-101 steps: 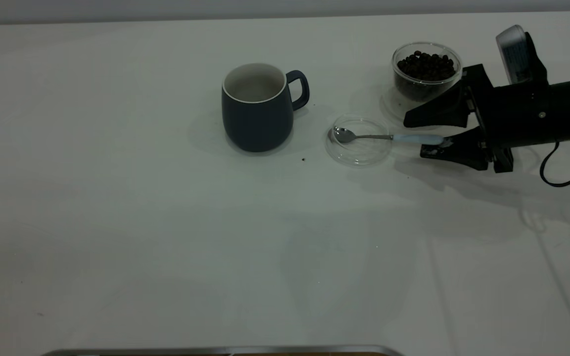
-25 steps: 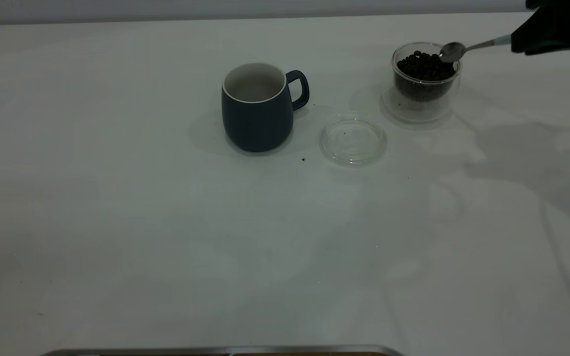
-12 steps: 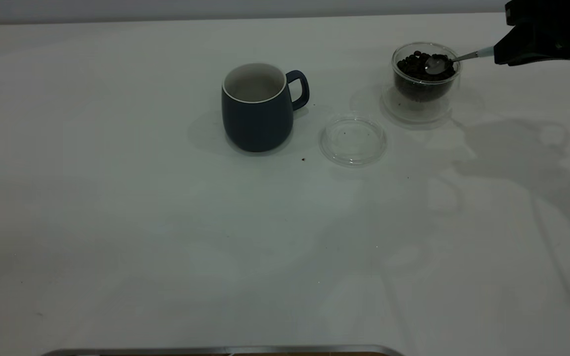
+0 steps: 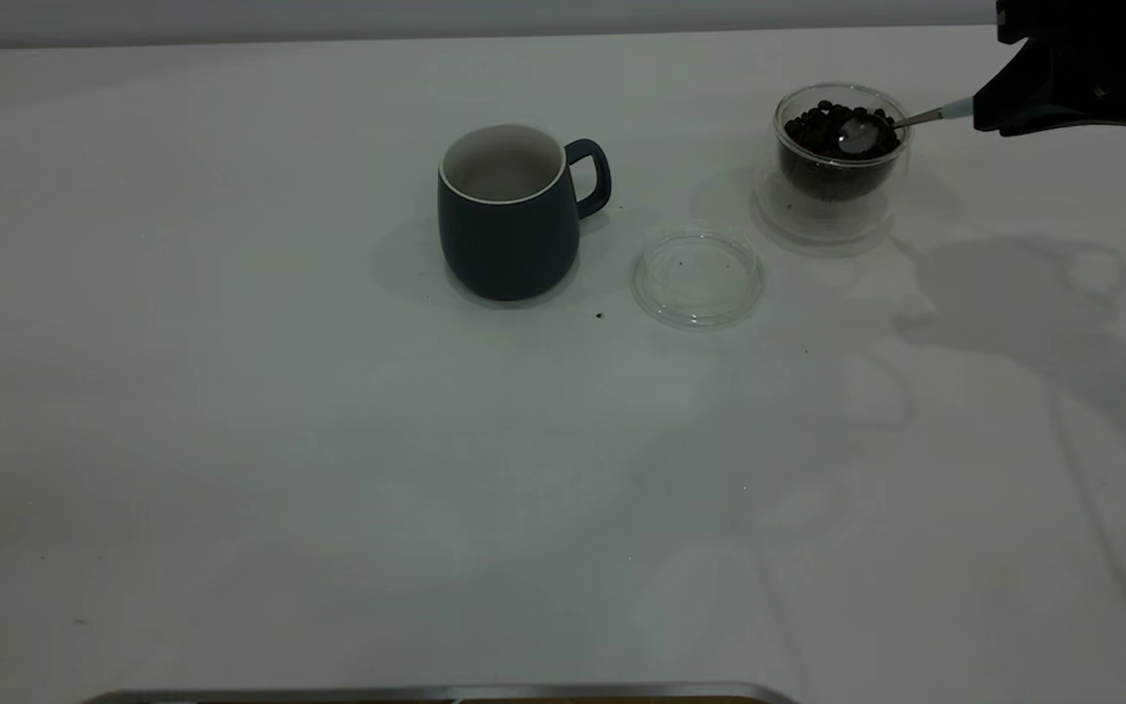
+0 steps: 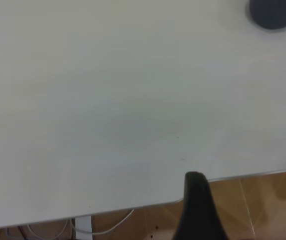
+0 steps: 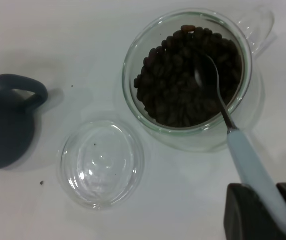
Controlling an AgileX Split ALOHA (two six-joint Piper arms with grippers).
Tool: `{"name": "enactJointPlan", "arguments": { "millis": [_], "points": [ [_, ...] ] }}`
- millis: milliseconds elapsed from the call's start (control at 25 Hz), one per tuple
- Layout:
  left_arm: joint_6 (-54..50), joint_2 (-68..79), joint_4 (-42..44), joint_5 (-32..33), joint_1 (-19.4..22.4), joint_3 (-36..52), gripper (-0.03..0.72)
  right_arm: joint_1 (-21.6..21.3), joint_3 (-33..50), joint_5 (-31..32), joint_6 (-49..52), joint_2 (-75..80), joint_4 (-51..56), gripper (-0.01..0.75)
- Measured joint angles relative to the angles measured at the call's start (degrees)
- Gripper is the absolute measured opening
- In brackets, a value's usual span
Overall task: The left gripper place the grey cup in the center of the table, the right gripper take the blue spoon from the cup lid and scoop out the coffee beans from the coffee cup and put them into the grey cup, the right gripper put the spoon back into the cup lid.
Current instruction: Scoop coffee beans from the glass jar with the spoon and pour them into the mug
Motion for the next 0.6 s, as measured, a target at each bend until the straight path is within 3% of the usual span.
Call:
{"name": "enactJointPlan", "arguments": {
  "millis": [600],
  "points": [
    [0.0,0.0,0.0,0.0,0.0,0.0,0.592,0.0,-2.8,1.8,1.1,3.9,-1.1,0.113]
  ]
}}
